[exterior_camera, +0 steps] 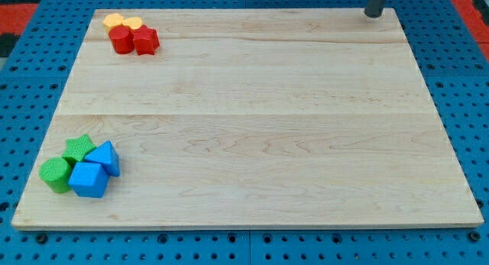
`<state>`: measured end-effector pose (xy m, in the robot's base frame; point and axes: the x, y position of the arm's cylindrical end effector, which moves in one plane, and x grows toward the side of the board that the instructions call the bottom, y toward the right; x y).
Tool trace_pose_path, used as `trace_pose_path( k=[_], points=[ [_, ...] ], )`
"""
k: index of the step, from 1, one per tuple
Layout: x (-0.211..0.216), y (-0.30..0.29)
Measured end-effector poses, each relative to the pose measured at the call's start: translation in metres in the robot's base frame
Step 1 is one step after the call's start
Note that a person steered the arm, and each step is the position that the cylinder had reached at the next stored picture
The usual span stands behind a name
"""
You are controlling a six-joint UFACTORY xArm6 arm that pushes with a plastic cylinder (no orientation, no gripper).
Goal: Move your arm towards center
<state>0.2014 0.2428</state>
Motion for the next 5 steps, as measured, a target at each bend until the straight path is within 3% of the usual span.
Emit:
trace_pose_path(
  k=[3, 5],
  points=[
    [0.006, -0.001],
    [0.105, -0.01]
  ],
)
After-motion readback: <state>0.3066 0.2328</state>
